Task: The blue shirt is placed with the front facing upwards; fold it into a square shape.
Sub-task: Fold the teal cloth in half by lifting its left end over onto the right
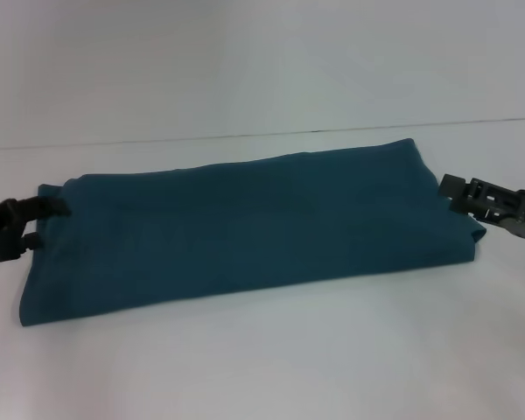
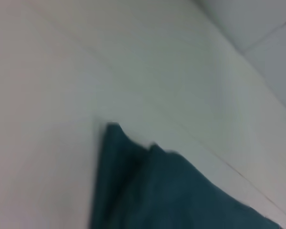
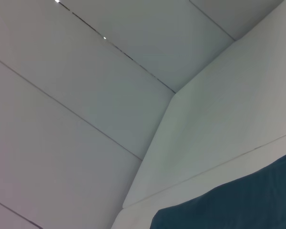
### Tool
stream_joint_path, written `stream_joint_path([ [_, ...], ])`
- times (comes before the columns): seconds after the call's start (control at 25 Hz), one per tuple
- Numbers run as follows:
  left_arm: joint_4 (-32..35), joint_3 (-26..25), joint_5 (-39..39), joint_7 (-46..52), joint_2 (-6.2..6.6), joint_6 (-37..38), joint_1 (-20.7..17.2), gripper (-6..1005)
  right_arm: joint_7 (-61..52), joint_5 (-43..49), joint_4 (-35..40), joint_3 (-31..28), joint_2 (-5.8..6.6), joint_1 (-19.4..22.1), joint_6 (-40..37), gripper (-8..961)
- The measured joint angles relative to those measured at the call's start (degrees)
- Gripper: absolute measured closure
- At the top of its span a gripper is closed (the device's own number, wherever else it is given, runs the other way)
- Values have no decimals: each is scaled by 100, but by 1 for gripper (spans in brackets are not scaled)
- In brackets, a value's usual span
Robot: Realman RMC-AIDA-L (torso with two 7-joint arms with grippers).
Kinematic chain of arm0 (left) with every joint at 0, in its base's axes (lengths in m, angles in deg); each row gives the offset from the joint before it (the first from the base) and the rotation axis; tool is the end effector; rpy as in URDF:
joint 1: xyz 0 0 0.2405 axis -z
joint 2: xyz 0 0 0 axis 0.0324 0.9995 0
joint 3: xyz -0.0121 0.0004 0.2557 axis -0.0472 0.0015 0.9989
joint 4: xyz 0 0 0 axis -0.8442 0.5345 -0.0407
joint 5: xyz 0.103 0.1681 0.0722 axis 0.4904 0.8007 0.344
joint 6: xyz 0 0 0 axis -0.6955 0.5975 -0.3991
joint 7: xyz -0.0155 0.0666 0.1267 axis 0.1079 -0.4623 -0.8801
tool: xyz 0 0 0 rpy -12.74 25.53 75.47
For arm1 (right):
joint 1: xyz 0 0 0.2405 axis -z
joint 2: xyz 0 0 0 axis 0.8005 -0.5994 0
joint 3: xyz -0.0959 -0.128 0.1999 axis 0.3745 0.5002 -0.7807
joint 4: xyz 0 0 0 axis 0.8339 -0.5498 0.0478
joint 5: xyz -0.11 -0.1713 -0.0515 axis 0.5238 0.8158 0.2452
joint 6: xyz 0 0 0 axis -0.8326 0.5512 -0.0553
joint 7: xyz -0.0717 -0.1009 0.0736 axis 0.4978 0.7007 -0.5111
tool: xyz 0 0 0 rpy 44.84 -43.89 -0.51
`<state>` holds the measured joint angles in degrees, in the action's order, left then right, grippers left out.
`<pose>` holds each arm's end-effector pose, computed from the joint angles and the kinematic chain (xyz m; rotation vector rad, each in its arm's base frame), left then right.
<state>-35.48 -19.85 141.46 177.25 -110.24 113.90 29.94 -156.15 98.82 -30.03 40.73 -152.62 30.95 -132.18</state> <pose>-0.3263 0.3876 0.0528 -1.7110 -1.9028 -0.6966 0.3098 0.3204 0.0633 -2.1155 1.5496 1.1321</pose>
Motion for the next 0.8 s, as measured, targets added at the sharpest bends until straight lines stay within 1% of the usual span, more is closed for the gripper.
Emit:
stream_joint_path([
  [0.08,39,-15,222,522,193,330,144,224,-3,1,0,1,17,-1,-8,79],
  [0.16,121,-29,540,759,269,308,261,225,-1,4,0,3,22,-1,-3,79],
  [0.2,203,6,736,648,216,76,317,225,4,4,0,4,22,-2,2,80],
  [0.24,203,6,736,648,216,76,317,227,17,5,0,4,22,-1,15,80],
  [0.32,314,52,788,89,42,-205,333,231,38,6,0,5,20,-3,28,81],
  [0.44,518,48,786,-935,-267,-434,323,237,44,11,0,5,20,-9,40,83],
  [0.52,680,57,807,-1191,-429,-606,271,237,45,19,0,5,23,-14,42,83],
  [0.6,729,78,821,-1192,-487,-712,235,237,46,23,0,5,23,-8,43,84],
  [0.72,693,79,912,-1094,-491,-807,213,236,47,24,-4,4,22,8,44,86],
  [0.8,681,67,1083,-837,-481,-864,202,236,48,24,-7,1,22,13,44,87],
])
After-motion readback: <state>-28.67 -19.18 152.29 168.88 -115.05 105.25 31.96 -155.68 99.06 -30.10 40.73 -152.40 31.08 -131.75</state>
